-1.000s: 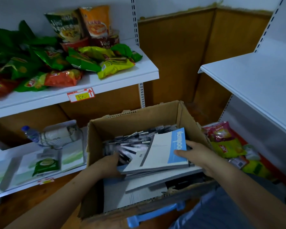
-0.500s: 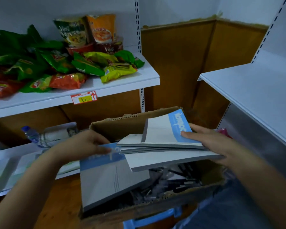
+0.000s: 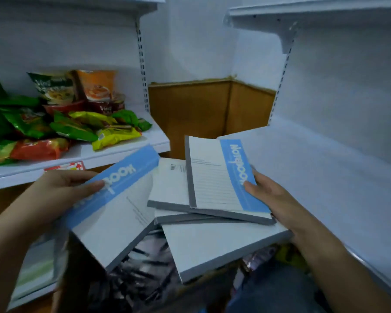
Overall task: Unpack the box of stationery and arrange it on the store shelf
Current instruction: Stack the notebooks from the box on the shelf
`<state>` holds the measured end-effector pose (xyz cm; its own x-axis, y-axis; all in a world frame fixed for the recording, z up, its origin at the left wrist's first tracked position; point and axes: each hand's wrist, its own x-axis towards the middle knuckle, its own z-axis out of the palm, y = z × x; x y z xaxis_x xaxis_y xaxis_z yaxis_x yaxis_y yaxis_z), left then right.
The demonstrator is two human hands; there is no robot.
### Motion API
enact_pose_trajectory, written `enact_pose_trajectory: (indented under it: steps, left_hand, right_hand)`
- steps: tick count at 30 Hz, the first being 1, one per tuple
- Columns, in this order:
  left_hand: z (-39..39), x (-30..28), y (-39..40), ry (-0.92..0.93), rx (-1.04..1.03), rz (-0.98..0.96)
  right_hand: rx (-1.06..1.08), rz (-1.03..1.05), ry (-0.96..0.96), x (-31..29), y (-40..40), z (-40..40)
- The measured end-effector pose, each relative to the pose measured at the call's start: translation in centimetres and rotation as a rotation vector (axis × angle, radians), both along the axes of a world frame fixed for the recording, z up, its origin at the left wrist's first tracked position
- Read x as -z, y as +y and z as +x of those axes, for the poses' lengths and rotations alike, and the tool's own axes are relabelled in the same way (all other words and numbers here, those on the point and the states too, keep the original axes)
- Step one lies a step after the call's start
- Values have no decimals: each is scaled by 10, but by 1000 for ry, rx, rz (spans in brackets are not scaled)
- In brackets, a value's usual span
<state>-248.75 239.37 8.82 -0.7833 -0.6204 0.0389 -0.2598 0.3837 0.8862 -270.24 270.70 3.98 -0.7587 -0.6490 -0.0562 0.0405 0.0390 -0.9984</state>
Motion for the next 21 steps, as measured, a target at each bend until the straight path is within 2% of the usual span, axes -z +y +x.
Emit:
enact_pose_trajectory:
  steps: [3, 9, 11, 13, 15, 17, 19, 21]
  left_hand:
    - [-59, 14, 46, 104, 102, 87]
    - [-183, 40, 179, 133, 343, 340]
    - [-215, 48, 238, 151, 446, 332]
    - [-244, 60, 291, 200, 534, 125]
    - [-268, 74, 335, 237, 592, -225]
    - [-279, 87, 372, 236, 747, -504]
    - [-276, 94, 403, 214, 928, -697]
    - [-274, 104, 423, 206, 1024, -926]
  right_hand:
    - [197, 14, 73, -17, 57, 1]
    - [667, 46, 259, -33, 211, 19]
    - [837, 77, 300, -23, 257, 27]
    - [952, 186, 290, -3, 301, 34]
    - [1006, 324, 245, 22, 337, 41]
    - [1065, 556, 226, 40, 359, 47]
    - [1192, 787, 324, 52, 374, 46]
    - [1255, 835, 360, 59, 384, 46]
